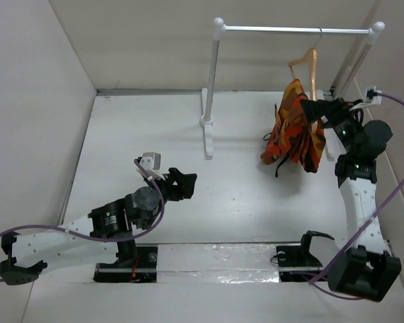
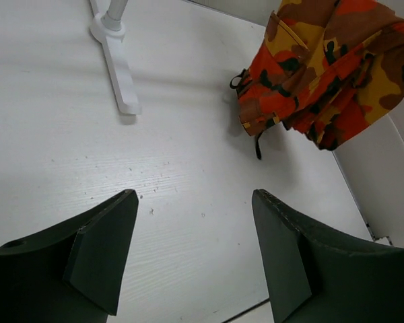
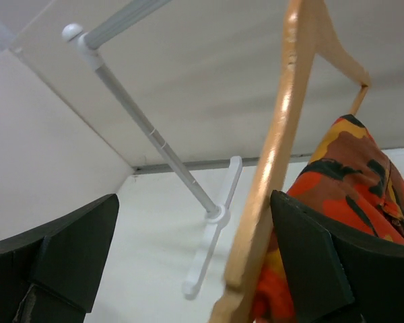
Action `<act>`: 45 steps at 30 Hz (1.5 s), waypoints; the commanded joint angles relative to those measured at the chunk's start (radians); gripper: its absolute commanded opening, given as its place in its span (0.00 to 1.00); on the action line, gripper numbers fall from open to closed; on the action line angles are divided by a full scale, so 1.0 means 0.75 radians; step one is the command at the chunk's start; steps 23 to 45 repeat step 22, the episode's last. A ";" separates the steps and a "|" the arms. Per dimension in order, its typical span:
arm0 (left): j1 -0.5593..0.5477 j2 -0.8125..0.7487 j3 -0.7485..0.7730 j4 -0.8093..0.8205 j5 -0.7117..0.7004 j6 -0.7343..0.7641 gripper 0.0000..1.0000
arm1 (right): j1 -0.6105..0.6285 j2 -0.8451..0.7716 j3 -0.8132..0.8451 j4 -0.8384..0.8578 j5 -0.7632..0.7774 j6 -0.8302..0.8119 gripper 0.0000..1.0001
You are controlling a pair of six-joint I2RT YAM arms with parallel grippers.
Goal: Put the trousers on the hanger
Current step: Reset both arms
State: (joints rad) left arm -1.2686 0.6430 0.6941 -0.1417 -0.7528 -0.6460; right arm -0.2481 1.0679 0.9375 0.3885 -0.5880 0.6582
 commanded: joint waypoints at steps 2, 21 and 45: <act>-0.006 -0.059 0.093 -0.073 -0.109 -0.028 0.67 | -0.009 -0.251 -0.157 -0.111 -0.081 -0.256 1.00; -0.006 -0.303 -0.107 -0.226 -0.197 -0.253 0.67 | -0.009 -1.023 -0.581 -0.992 -0.142 -0.808 1.00; -0.006 -0.297 -0.101 -0.230 -0.197 -0.253 0.67 | -0.009 -1.023 -0.555 -1.009 -0.138 -0.826 1.00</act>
